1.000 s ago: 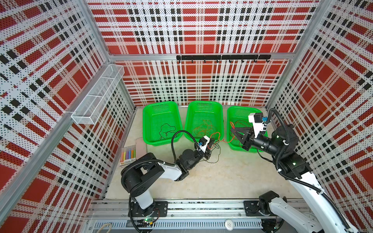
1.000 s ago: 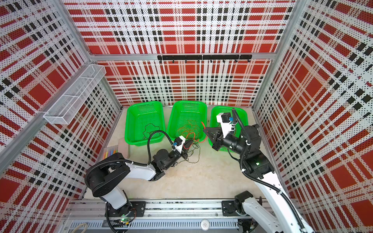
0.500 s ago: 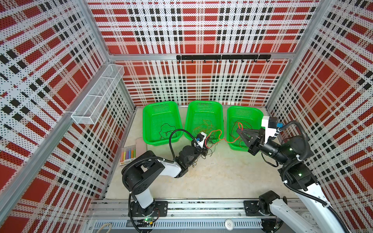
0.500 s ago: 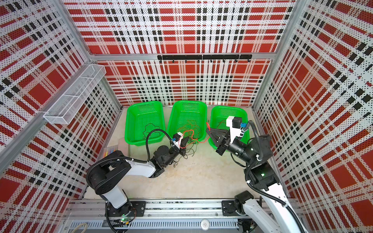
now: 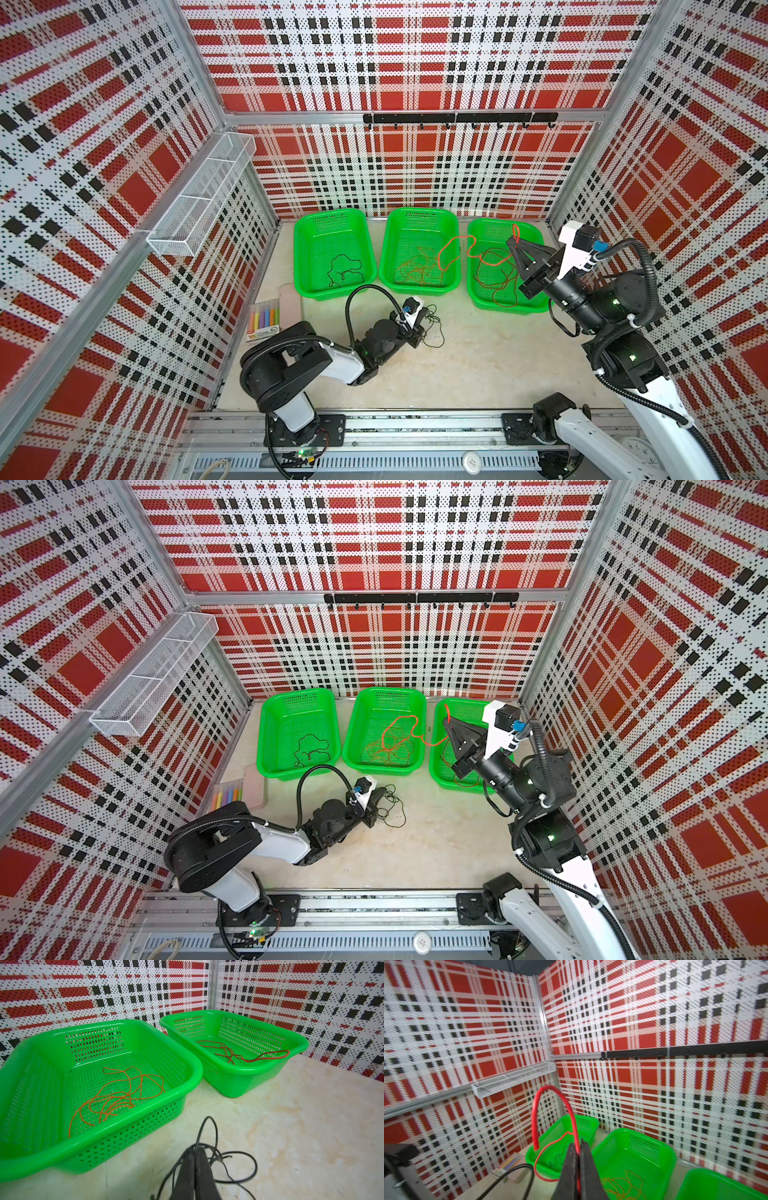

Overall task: Untangle and sort cables by color
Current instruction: Place the cable in the container.

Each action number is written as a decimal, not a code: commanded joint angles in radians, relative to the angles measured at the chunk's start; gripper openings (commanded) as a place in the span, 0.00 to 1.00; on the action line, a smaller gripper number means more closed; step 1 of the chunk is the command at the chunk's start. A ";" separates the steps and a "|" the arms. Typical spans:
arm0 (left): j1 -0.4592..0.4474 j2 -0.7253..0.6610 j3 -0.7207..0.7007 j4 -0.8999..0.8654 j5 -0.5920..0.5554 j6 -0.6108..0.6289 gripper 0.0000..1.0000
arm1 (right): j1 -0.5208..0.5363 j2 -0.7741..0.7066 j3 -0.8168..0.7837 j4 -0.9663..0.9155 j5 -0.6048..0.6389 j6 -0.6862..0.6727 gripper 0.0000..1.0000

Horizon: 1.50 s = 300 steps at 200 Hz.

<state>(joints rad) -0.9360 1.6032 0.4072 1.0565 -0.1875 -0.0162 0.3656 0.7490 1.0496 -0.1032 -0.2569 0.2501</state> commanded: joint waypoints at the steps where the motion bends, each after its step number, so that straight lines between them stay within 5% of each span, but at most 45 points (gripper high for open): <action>1: -0.028 -0.072 -0.006 -0.037 -0.045 0.030 0.00 | -0.052 0.036 0.010 -0.095 0.124 -0.100 0.00; 76: -0.086 -0.212 -0.013 -0.156 -0.094 0.101 0.00 | -0.300 0.174 -0.071 -0.085 0.122 -0.164 0.00; 142: -0.110 -0.273 0.008 -0.213 -0.133 0.138 0.00 | -0.365 0.373 -0.254 0.068 0.193 -0.225 0.00; 182: -0.112 -0.308 0.038 -0.260 -0.138 0.156 0.00 | -0.366 0.471 -0.199 -0.001 0.196 -0.233 0.73; 211: -0.110 -0.346 0.065 -0.302 -0.135 0.163 0.00 | -0.366 0.370 -0.173 -0.052 0.197 -0.238 0.99; 268: -0.072 -0.427 0.107 -0.349 -0.102 0.129 0.00 | -0.307 0.165 -0.204 -0.269 0.143 -0.219 1.00; 300: -0.051 -0.480 0.129 -0.377 -0.081 0.098 0.00 | -0.041 0.041 -0.349 -0.173 -0.013 -0.204 0.93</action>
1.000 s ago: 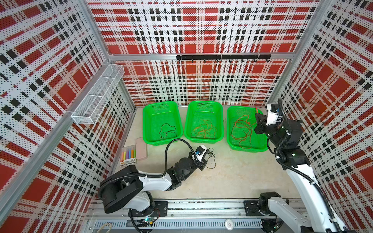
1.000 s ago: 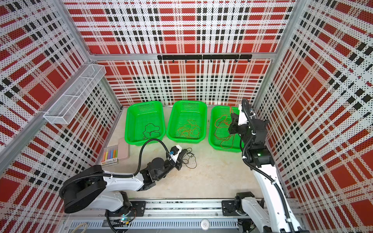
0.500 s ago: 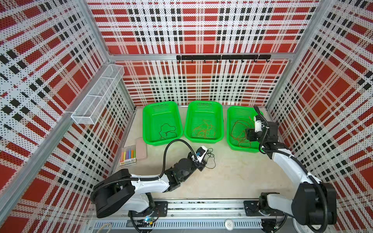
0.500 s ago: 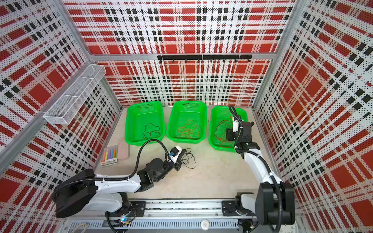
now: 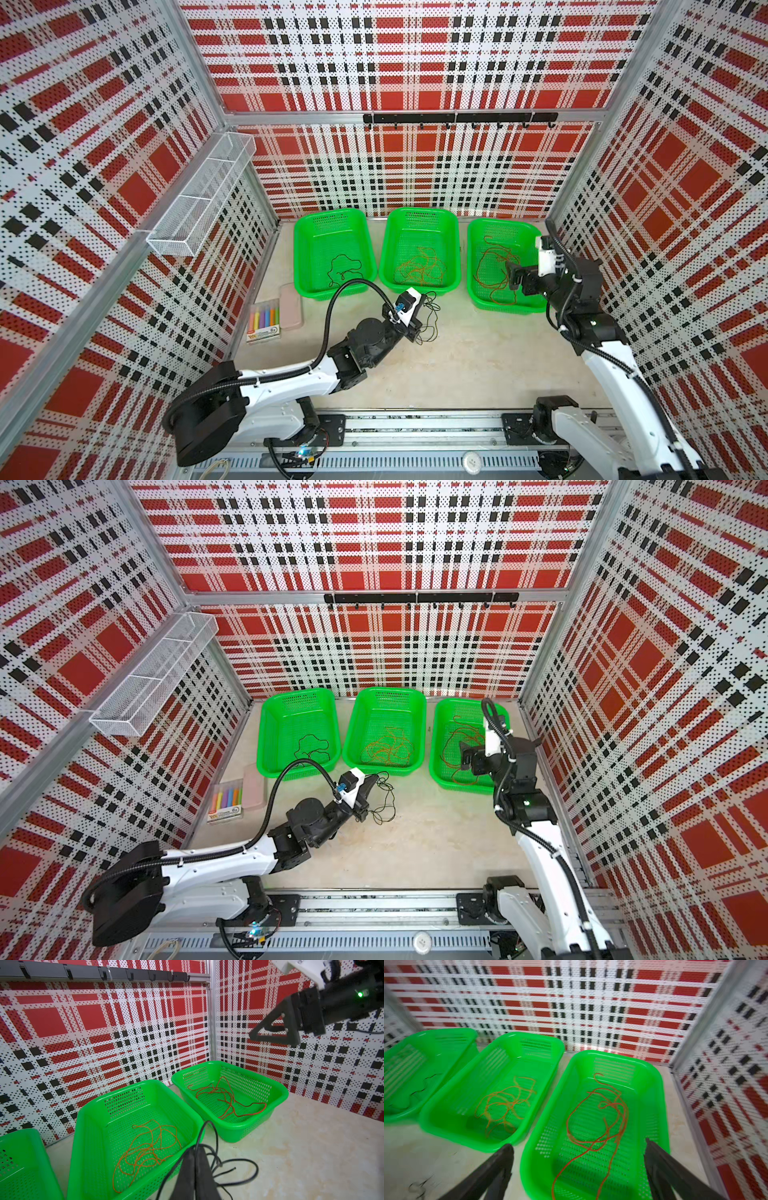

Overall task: Untangle and sort cables by color
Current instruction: Place the cable in the container, then untie the cable.

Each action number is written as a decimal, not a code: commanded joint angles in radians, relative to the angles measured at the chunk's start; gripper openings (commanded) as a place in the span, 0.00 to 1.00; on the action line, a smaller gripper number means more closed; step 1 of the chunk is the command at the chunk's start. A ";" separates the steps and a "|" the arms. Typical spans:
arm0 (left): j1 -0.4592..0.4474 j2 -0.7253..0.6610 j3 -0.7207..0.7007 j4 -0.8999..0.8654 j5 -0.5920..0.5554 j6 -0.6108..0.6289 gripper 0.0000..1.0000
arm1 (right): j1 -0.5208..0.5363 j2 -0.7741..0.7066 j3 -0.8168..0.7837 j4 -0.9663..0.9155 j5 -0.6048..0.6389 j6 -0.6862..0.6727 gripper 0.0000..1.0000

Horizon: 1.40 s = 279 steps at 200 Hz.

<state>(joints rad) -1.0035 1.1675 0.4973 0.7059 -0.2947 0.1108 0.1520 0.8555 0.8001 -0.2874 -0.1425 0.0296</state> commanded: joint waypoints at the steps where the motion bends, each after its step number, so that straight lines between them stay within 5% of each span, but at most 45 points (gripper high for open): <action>1: 0.017 -0.045 0.039 -0.027 0.026 -0.030 0.00 | 0.186 -0.067 -0.105 0.019 -0.128 0.020 0.93; 25: 0.024 -0.077 0.055 -0.047 0.028 -0.041 0.00 | 0.451 -0.076 -0.256 0.243 -0.059 0.119 0.82; 49: 0.023 -0.099 0.066 -0.055 0.029 -0.045 0.00 | 0.585 0.010 -0.367 0.479 -0.025 0.202 0.73; 109: 0.009 -0.130 0.083 -0.063 0.032 -0.050 0.00 | 0.621 0.271 -0.398 0.811 -0.018 0.281 0.48; 128: 0.006 -0.135 0.083 -0.064 0.031 -0.050 0.00 | 0.621 0.315 -0.390 0.889 -0.068 0.299 0.47; 182: 0.006 -0.134 0.091 -0.063 0.025 -0.046 0.00 | 0.623 0.368 -0.371 0.916 -0.118 0.315 0.41; 227: 0.044 -0.189 0.064 -0.064 0.042 -0.112 0.00 | 0.623 0.387 -0.328 0.820 0.029 0.291 0.00; 269: 0.112 -0.224 -0.001 -0.063 0.047 -0.197 0.00 | 0.621 0.284 -0.284 0.696 0.093 0.231 0.00; 279: 0.133 -0.226 -0.027 -0.056 0.040 -0.221 0.07 | 0.621 0.255 -0.254 0.630 0.093 0.210 0.00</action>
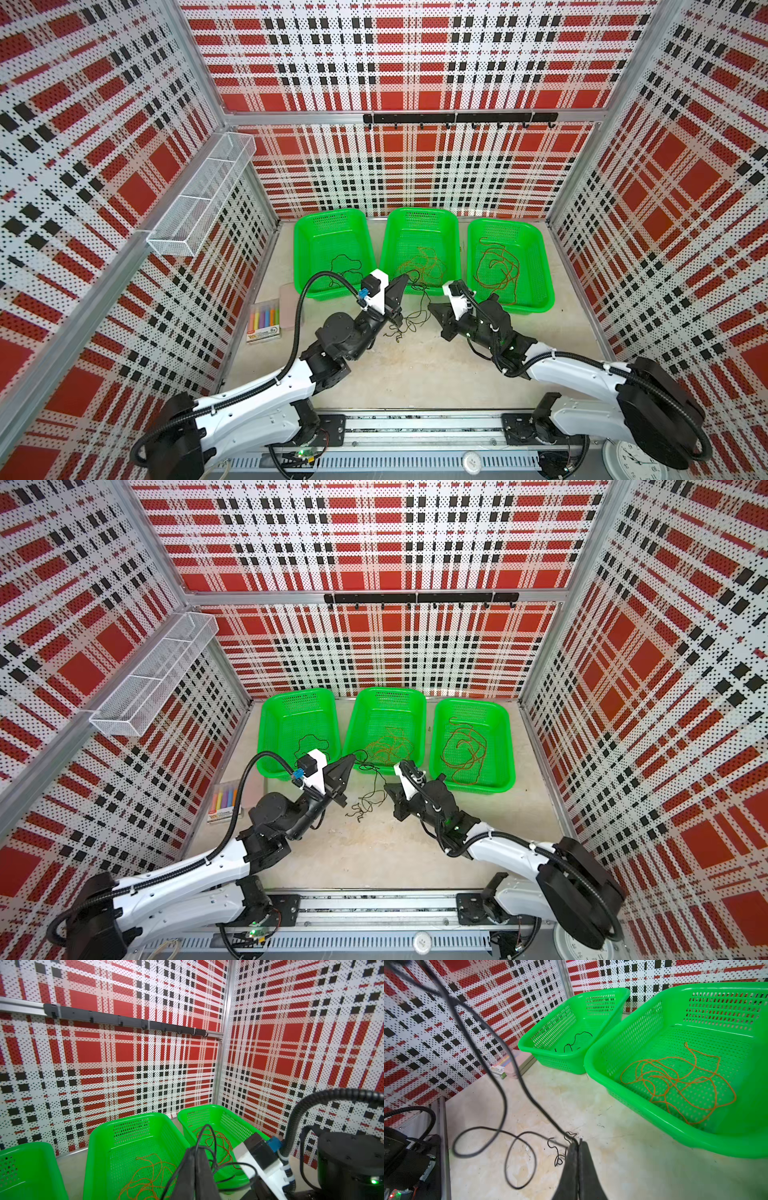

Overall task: Untangle and sort cables by color
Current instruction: Untie the cable.

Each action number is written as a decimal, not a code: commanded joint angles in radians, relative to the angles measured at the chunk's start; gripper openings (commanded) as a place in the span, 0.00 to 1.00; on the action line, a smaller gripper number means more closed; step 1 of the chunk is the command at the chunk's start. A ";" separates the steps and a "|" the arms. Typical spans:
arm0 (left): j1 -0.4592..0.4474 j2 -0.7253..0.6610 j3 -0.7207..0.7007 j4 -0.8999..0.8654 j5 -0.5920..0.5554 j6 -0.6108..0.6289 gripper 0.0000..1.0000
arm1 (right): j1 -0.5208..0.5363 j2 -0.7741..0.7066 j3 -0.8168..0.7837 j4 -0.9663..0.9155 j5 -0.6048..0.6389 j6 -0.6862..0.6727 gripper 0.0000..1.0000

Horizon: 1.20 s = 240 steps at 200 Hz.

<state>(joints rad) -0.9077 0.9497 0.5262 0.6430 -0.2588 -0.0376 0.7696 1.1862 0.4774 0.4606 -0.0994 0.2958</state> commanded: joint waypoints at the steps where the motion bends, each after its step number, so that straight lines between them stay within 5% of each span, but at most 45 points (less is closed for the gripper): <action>1: 0.039 -0.008 -0.060 0.007 0.004 -0.076 0.08 | 0.003 -0.079 0.073 -0.125 0.050 -0.058 0.00; 86: 0.140 0.002 -0.328 0.193 -0.046 -0.247 0.17 | -0.001 -0.063 0.403 -0.610 -0.011 -0.138 0.00; 111: 0.146 -0.007 -0.364 0.199 -0.069 -0.262 0.36 | -0.001 -0.043 0.469 -0.672 -0.019 -0.182 0.00; 140: 0.136 -0.003 -0.385 0.201 -0.060 -0.229 0.64 | 0.000 0.009 0.559 -0.787 -0.017 -0.252 0.00; 203: -0.023 0.060 -0.350 0.271 -0.024 0.013 0.69 | -0.001 0.033 0.595 -0.830 -0.034 -0.296 0.00; 240: -0.036 0.089 -0.315 0.317 -0.017 0.067 0.80 | -0.001 0.025 0.597 -0.830 -0.058 -0.311 0.00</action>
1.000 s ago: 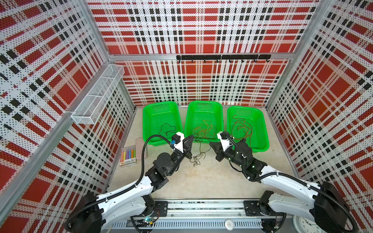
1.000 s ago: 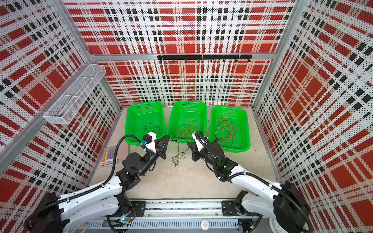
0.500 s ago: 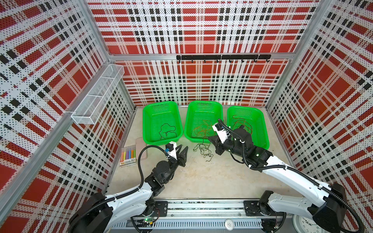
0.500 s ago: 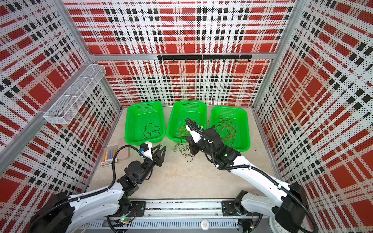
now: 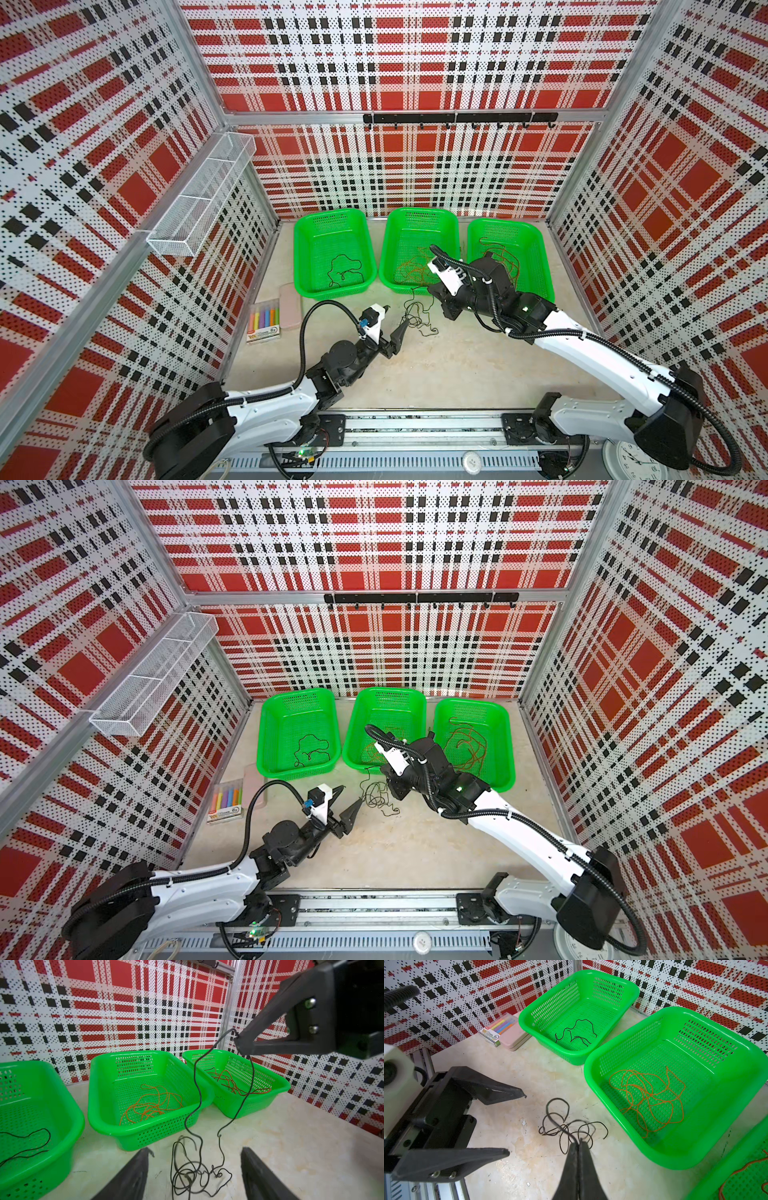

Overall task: Untangle and sort cables by color
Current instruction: Untie the cable.

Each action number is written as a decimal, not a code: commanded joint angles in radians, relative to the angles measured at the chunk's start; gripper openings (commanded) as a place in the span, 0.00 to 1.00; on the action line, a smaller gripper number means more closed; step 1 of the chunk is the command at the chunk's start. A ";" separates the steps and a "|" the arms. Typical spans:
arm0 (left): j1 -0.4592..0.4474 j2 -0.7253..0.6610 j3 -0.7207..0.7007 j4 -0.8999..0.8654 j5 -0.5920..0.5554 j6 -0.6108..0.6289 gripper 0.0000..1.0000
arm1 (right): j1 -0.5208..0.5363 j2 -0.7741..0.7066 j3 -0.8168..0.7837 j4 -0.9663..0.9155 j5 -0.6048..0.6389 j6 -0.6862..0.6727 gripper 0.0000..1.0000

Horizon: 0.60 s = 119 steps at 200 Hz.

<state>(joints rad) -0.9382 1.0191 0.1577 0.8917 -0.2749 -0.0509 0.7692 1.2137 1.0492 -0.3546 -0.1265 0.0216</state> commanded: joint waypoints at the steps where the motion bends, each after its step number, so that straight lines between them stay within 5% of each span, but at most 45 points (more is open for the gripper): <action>1: -0.005 0.022 0.057 0.069 -0.002 0.083 0.80 | -0.001 -0.003 0.026 -0.015 -0.031 -0.038 0.00; 49: 0.041 0.206 0.247 0.053 0.014 0.159 0.78 | 0.001 -0.036 0.033 -0.019 -0.073 -0.074 0.00; 95: 0.052 0.261 0.400 0.022 -0.056 0.202 0.10 | 0.001 -0.064 0.124 -0.098 0.035 -0.108 0.00; 105: 0.052 0.236 0.431 -0.011 -0.058 0.222 0.00 | 0.002 -0.072 0.148 -0.116 0.071 -0.118 0.00; 119: 0.050 0.197 0.485 -0.077 -0.063 0.243 0.00 | 0.002 -0.082 0.171 -0.131 0.111 -0.131 0.00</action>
<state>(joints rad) -0.8886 1.2819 0.5594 0.8780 -0.3019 0.1345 0.7692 1.1751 1.1702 -0.4335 -0.1059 -0.0605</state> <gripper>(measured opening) 0.051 0.046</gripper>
